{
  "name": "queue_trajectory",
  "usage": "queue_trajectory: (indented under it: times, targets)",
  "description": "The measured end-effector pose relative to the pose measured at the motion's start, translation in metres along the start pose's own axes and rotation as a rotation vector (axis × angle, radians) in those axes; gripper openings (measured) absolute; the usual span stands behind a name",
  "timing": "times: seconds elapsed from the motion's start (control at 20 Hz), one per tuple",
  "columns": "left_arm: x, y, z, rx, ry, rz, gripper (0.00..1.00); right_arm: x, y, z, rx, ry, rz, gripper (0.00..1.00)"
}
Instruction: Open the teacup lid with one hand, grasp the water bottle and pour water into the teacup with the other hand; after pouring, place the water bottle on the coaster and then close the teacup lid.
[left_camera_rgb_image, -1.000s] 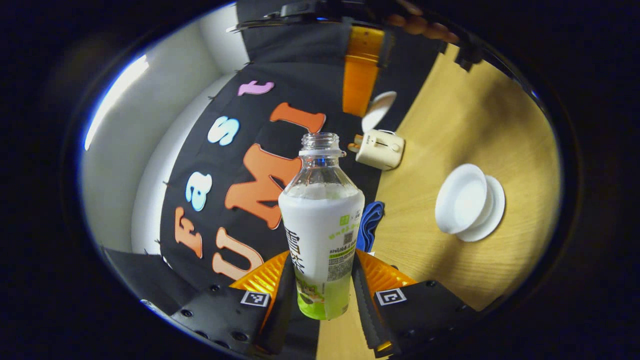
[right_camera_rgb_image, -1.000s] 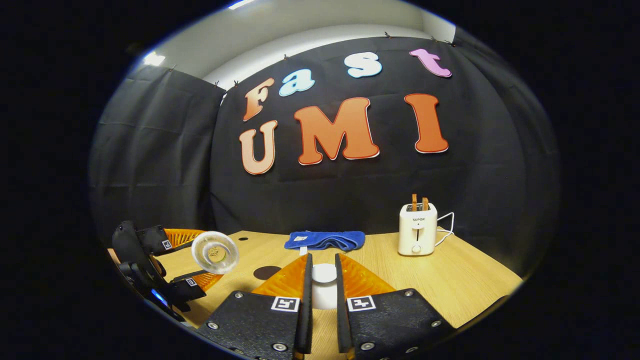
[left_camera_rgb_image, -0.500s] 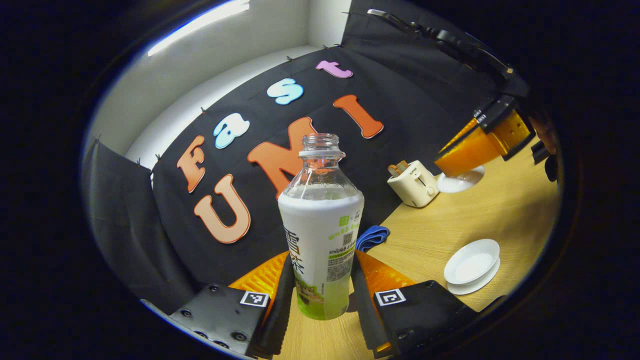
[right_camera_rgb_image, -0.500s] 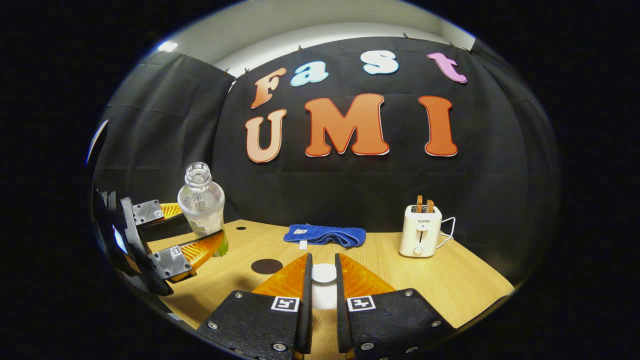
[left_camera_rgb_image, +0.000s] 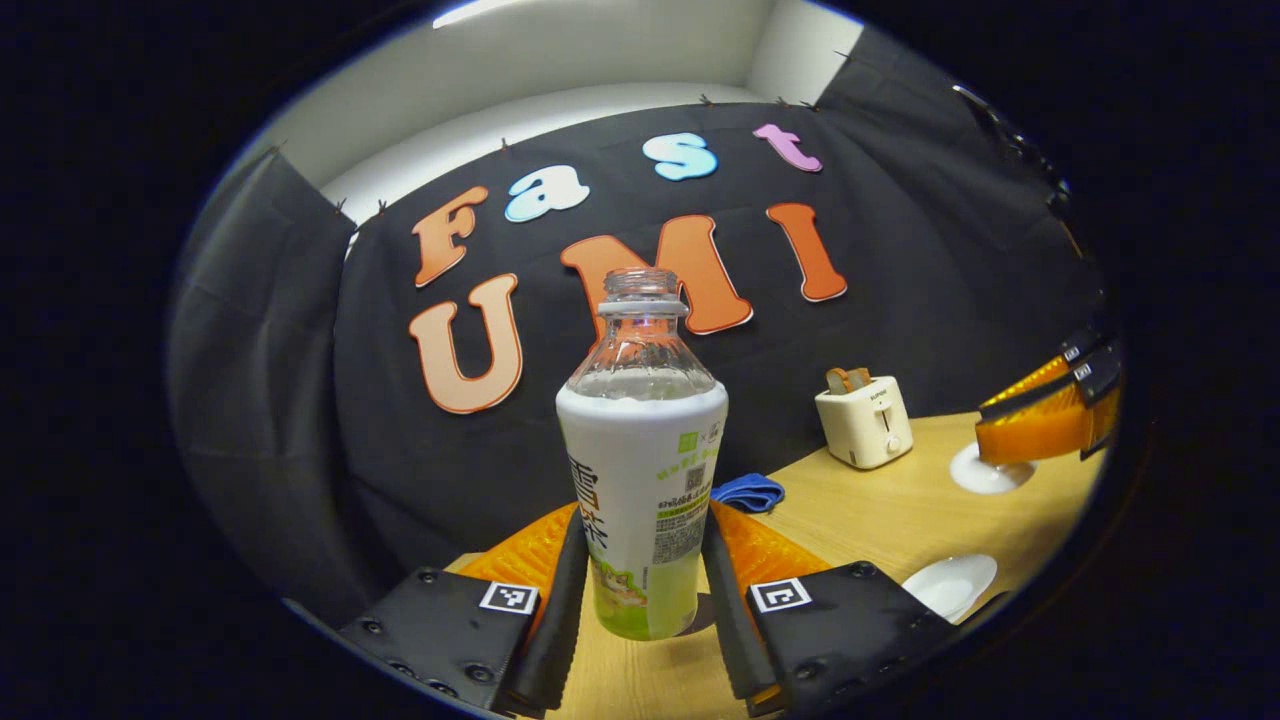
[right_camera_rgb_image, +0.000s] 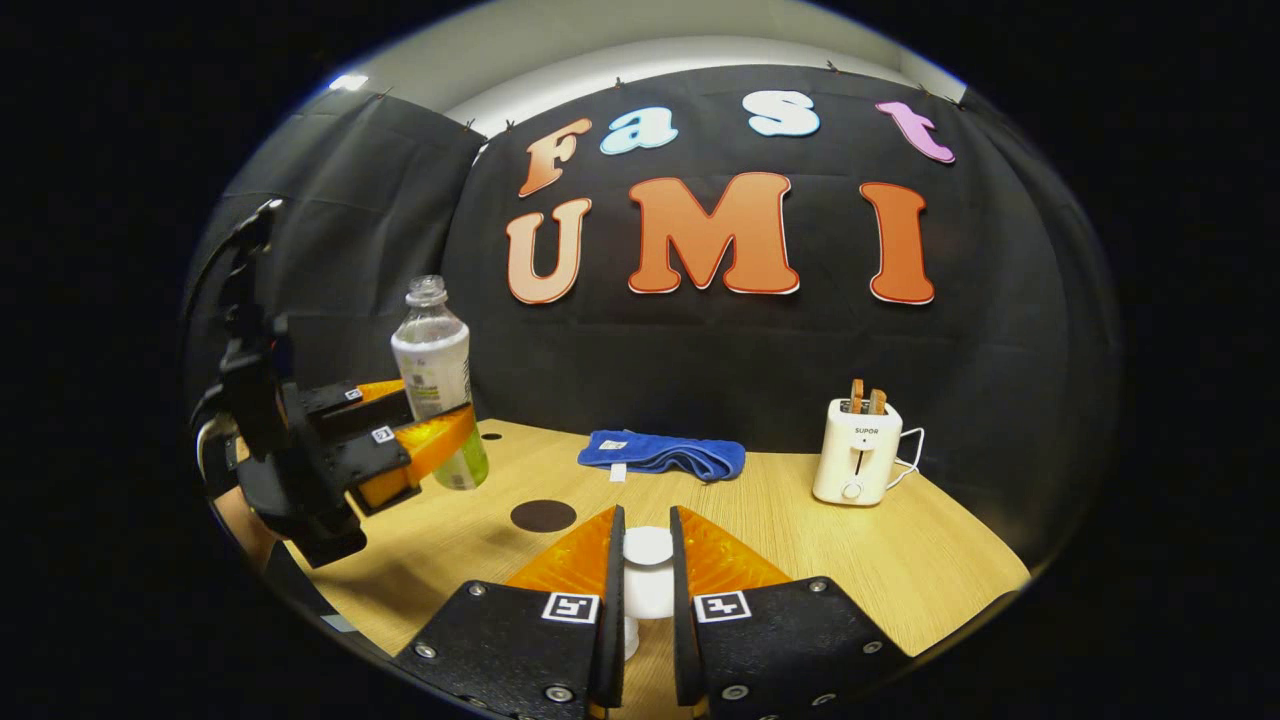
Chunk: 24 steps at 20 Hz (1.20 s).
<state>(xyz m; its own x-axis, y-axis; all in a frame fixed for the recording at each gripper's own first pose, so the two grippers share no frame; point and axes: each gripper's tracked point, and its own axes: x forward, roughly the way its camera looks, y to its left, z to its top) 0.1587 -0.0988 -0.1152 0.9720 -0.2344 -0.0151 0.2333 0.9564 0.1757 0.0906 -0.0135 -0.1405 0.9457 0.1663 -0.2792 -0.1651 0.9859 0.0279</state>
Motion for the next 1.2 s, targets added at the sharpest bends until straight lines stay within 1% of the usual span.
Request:
queue_trajectory:
  times: [0.05,0.15,0.2,0.25,0.3,0.35,0.45,0.6,0.8,0.85,0.9,0.95,1.0,1.05,1.1,1.2]
  targets:
    - [0.009,0.004,-0.002,-0.030,0.001,0.010,0.60,0.001,0.001,-0.001,-0.007,0.004,-0.003,0.20]
    - [0.027,0.007,-0.016,-0.054,0.029,0.013,0.60,0.001,0.003,-0.003,-0.013,0.008,0.003,0.20]
    - [0.034,0.006,-0.022,-0.077,0.041,0.009,0.60,0.001,0.005,-0.005,-0.015,0.011,0.008,0.20]
    - [0.040,0.006,-0.025,-0.109,0.053,0.000,0.63,0.001,0.006,-0.006,-0.019,0.012,0.012,0.20]
    - [0.046,0.004,-0.031,-0.142,0.069,-0.009,0.60,0.002,0.007,-0.007,-0.022,0.015,0.015,0.20]
    - [0.053,0.002,-0.039,-0.173,0.092,-0.019,0.63,0.003,0.008,-0.008,-0.024,0.018,0.016,0.20]
    - [0.069,0.003,-0.056,-0.235,0.124,-0.029,0.63,0.003,0.011,-0.010,-0.027,0.023,0.025,0.20]
    - [0.086,0.003,-0.070,-0.288,0.161,-0.035,0.63,0.002,0.013,-0.015,-0.039,0.031,0.037,0.20]
    - [0.099,0.003,-0.098,-0.321,0.217,-0.028,0.63,0.003,0.015,-0.023,-0.019,0.042,0.044,0.20]
    - [0.100,0.003,-0.104,-0.322,0.232,-0.026,0.60,0.005,0.015,-0.026,-0.012,0.047,0.048,0.20]
    - [0.104,0.002,-0.111,-0.321,0.244,-0.028,0.65,0.006,0.014,-0.029,-0.010,0.056,0.049,0.20]
    - [0.106,0.001,-0.114,-0.321,0.253,-0.031,0.63,0.007,0.013,-0.032,-0.009,0.064,0.048,0.20]
    - [0.108,-0.002,-0.117,-0.320,0.261,-0.038,0.65,0.008,0.013,-0.034,-0.009,0.071,0.050,0.20]
    - [0.110,-0.003,-0.120,-0.315,0.267,-0.037,0.65,0.010,0.014,-0.036,-0.010,0.074,0.053,0.20]
    - [0.114,-0.005,-0.122,-0.310,0.273,-0.040,0.63,0.011,0.015,-0.036,-0.010,0.077,0.057,0.20]
    - [0.118,-0.008,-0.130,-0.293,0.291,-0.042,0.63,0.012,0.016,-0.038,-0.015,0.081,0.061,0.20]
